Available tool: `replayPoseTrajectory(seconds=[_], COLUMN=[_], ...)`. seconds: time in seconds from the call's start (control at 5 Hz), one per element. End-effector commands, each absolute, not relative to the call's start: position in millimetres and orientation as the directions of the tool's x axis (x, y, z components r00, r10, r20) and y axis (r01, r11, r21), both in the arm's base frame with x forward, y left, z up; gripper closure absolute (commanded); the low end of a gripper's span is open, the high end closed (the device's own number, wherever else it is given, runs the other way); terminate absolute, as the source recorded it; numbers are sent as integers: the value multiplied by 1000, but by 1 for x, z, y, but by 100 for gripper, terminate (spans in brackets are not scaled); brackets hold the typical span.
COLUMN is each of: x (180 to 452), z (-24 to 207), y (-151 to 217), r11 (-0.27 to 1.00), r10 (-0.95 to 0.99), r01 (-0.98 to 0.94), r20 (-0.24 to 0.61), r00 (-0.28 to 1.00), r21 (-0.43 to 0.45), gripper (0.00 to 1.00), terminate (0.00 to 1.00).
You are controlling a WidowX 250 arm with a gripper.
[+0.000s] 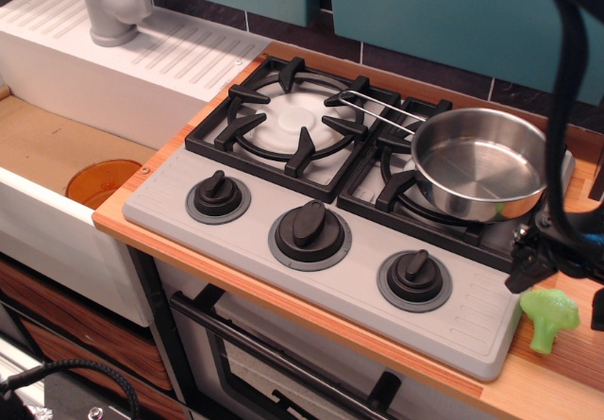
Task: Put pot or pan on stove and put cauliflower in pot or pan
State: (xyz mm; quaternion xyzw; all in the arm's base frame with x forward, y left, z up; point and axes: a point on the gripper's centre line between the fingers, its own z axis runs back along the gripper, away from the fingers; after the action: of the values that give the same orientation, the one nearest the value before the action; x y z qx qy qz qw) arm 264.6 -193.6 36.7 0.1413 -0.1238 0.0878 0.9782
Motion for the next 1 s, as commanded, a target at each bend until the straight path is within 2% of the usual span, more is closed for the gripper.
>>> replayPoseTrajectory(seconds=[0.0,0.6,0.8], x=[267,271,273], z=[36,20,20], y=[-201,-197,-195], r11=[943,946,949], r10=[146,140,139], r01=[-229,-228,-224], r20=[319,341,340], r00=[937,929,930], r21=[242,232,224], gripper=[0,0,100], terminate=[0,0,0])
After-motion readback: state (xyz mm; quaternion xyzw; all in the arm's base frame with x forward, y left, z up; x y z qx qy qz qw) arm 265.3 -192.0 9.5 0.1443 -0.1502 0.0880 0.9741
